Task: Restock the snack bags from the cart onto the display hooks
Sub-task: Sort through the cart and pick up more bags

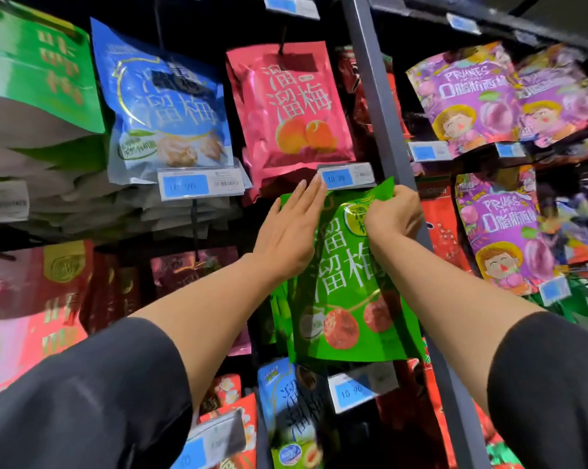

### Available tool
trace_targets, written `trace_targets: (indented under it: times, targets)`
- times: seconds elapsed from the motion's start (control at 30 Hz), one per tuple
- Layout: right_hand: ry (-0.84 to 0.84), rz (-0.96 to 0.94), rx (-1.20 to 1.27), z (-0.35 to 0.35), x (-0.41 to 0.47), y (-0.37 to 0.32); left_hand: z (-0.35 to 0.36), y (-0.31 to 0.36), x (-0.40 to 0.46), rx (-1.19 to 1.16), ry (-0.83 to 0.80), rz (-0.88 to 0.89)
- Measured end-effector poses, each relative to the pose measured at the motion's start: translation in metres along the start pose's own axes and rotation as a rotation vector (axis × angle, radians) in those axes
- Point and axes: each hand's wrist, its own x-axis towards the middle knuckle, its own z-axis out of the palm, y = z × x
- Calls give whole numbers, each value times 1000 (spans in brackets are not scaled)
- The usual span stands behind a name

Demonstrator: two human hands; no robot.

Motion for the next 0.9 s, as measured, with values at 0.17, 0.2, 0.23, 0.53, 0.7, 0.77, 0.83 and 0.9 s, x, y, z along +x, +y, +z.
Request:
trace_targets:
  times: [0.17, 0.2, 0.23, 0.53, 0.7, 0.77, 0.83, 0.9]
  targets:
    - [12, 23, 3, 0, -4, 9, 2, -7, 3, 52, -11, 25]
    - [9, 23, 4, 0, -5, 12, 3, -6, 3, 59, -11, 27]
    - [12, 23, 6, -2, -6, 13, 3, -6, 3, 65, -11, 30]
    - [-1, -22, -113, -4, -10, 6, 6, 4, 2, 27, -1, 15]
    - [-13, -83, -162, -1, -10, 6, 10, 0, 0, 26, 25, 18]
    - [-16, -84, -173, -1, -11, 13, 12, -3, 1, 26, 26, 20]
    - [2, -87, -157, 0, -14, 18, 13, -4, 2, 32, 29, 21]
    - [35, -89, -108, 1, -14, 19, 14, -5, 1, 39, 40, 29]
